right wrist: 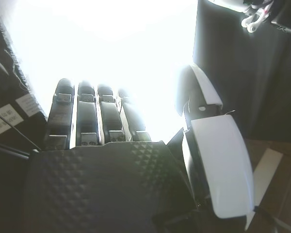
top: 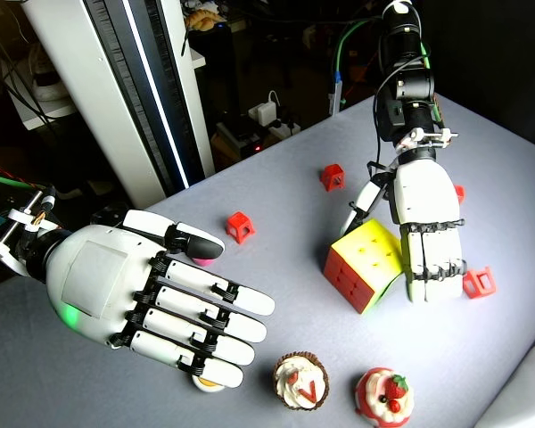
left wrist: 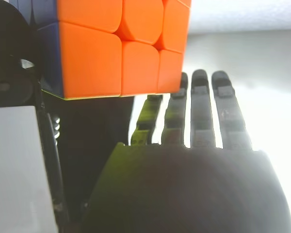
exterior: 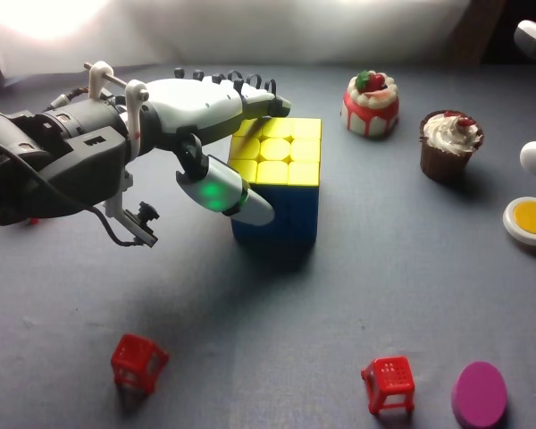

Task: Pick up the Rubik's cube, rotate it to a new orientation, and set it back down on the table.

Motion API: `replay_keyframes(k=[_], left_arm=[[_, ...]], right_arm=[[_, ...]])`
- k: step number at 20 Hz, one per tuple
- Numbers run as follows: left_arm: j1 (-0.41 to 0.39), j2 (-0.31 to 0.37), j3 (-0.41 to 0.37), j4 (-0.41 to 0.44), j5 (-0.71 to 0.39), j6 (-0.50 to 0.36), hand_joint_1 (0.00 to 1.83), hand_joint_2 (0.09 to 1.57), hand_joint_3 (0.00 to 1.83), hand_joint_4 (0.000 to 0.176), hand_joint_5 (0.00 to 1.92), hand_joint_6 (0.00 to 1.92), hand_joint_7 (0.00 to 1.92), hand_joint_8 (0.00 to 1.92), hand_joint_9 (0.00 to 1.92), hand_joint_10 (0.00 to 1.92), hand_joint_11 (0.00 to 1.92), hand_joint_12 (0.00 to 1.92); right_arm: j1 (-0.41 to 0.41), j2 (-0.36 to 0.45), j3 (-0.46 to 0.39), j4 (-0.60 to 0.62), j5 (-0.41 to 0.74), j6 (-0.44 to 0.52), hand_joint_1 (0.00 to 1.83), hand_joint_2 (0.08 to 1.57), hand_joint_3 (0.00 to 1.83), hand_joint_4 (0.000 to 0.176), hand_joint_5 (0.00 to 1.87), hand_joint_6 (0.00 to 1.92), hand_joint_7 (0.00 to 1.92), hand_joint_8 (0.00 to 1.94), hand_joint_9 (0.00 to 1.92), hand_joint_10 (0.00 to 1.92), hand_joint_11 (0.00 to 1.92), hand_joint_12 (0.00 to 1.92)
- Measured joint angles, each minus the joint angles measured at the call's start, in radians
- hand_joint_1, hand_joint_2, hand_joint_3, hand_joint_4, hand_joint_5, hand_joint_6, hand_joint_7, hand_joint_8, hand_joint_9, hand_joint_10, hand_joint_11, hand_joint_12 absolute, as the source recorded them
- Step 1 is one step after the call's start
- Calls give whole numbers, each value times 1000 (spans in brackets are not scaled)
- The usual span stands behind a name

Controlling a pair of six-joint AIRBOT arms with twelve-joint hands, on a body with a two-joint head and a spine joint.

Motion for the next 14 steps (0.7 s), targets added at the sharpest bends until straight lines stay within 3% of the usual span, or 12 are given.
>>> replay_keyframes(k=[2, 3, 4, 5, 6, 7, 8, 12, 14], left_arm=[[0, 0, 0, -4, -5, 0, 935, 1034, 2, 0, 659, 520, 508, 1245, 408, 1638, 370, 1921], [0, 1, -1, -4, -7, 1, 941, 1043, 3, 0, 679, 553, 515, 1328, 437, 1706, 442, 1921], [0, 1, -2, -3, -10, 6, 1012, 1130, 34, 0, 818, 1088, 563, 1589, 513, 1875, 593, 1921], [0, 5, -10, -3, -15, 11, 965, 1096, 14, 0, 638, 1693, 607, 1812, 650, 1912, 785, 1921], [0, 7, -14, 0, -16, 14, 920, 1183, 163, 0, 646, 1606, 681, 1898, 778, 1919, 913, 1921], [0, 9, -19, 0, -18, 20, 926, 1135, 317, 18, 663, 1587, 716, 1916, 824, 1921, 975, 1921], [-1, 10, -21, 0, -20, 22, 1032, 1096, 369, 0, 689, 1543, 664, 1920, 741, 1921, 924, 1921], [-2, 33, -35, 5, -48, 26, 1054, 1192, 381, 0, 578, 1640, 518, 1902, 561, 1921, 810, 1921], [-3, 38, -39, 7, -69, 26, 1049, 1243, 305, 0, 570, 1642, 506, 1880, 590, 1921, 797, 1921]], right_arm=[[0, 0, -2, 1, 1, 0, 452, 1319, 2, 0, 0, 0, 0, 0, 0, 0, 0, 0], [0, 0, -2, 2, 0, 0, 450, 1321, 3, 0, 0, 0, 0, 0, 0, 0, 0, 0], [0, 0, -2, 2, 0, 0, 443, 1320, 2, 0, 0, 0, 0, 0, 0, 0, 0, 0], [0, 0, -3, 2, 2, 0, 444, 1325, 4, 0, 0, 0, 0, 0, 0, 0, 0, 0], [0, 0, -3, 2, 1, 0, 443, 1322, 3, 0, 0, 0, 0, 0, 0, 0, 0, 0], [0, 0, -3, 2, 2, 0, 439, 1317, 0, 0, 0, 0, 0, 0, 0, 0, 0, 0], [0, 0, -3, 2, 3, 0, 436, 1312, 0, 0, 0, 0, 0, 0, 0, 0, 0, 0], [0, 0, -3, -6, 12, 0, 464, 1319, 1, 0, 0, 0, 0, 0, 0, 0, 0, 0], [0, 0, -3, -11, 14, 0, 477, 1342, 10, 0, 0, 0, 0, 0, 0, 0, 0, 0]])
